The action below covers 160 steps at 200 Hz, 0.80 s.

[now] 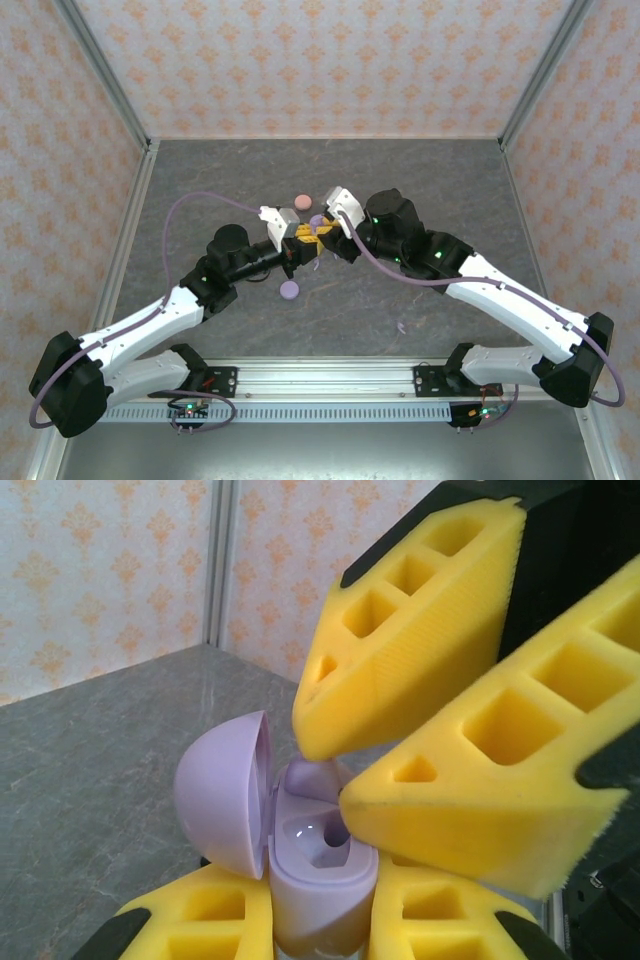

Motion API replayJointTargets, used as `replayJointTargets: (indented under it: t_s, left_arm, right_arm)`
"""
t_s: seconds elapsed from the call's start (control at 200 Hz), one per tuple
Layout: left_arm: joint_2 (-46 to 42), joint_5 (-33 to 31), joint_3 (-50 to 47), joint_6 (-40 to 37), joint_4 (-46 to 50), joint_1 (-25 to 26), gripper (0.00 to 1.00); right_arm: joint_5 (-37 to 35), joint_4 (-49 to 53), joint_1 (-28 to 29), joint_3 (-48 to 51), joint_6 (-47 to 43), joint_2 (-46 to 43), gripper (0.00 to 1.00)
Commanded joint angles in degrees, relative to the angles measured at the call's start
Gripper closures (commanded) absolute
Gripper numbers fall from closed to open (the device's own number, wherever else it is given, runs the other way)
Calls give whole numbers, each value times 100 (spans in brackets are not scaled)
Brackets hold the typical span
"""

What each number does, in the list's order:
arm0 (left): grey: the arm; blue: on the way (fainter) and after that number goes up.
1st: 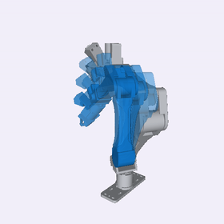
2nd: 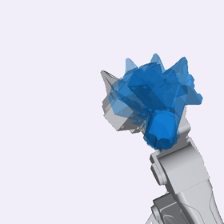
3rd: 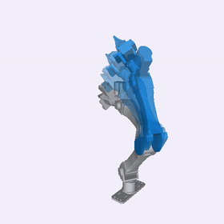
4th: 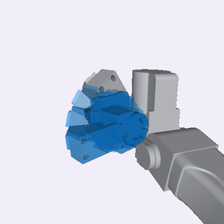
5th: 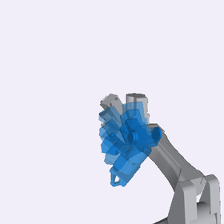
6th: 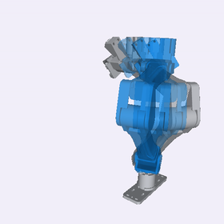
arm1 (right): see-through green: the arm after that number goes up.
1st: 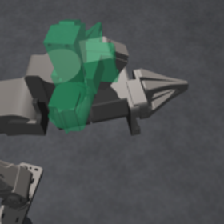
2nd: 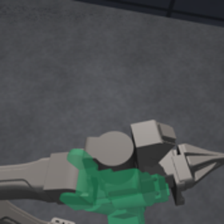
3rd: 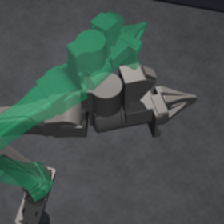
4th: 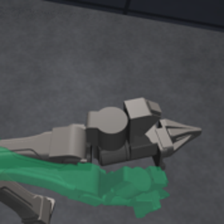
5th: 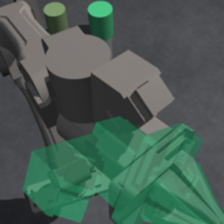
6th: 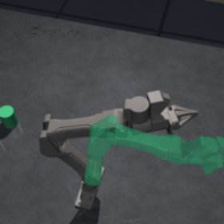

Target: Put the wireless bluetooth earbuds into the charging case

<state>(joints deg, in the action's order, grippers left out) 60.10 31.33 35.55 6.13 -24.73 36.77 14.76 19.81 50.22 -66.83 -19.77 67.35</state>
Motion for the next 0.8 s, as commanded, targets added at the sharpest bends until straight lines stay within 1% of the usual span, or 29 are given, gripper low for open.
replayJointTargets:
  t_s: [0.0,0.07,0.165,0.305,0.485,0.586,0.706,0.796]
  left_arm:
    - [-104,-187,40,-129,63,32,100]
    - [-92,-215,39,-134,82,32,100]
    - [-77,-254,31,-127,74,32,100]
    - [-77,-286,29,-154,104,32,100]
    - [-108,-355,40,-228,223,32,100]
    - [-156,-395,38,-281,346,32,100]
    - [-299,-484,19,-408,611,32,100]
    - [-484,-627,-81,-496,703,32,100]
  right_arm:
    - [-232,197,41,-300,279,-53,68]
    - [-298,239,6,-369,459,-55,66]
    - [-306,309,-87,-434,725,-54,59]
    - [-434,459,-215,-490,987,-22,57]
    - [-561,765,-530,-520,1528,-27,56]
    - [-814,1157,-792,-557,2105,-9,55]
    - [-942,2043,-1257,-473,3105,-68,55]
    - [-1103,2721,-1449,-193,3835,-185,55]
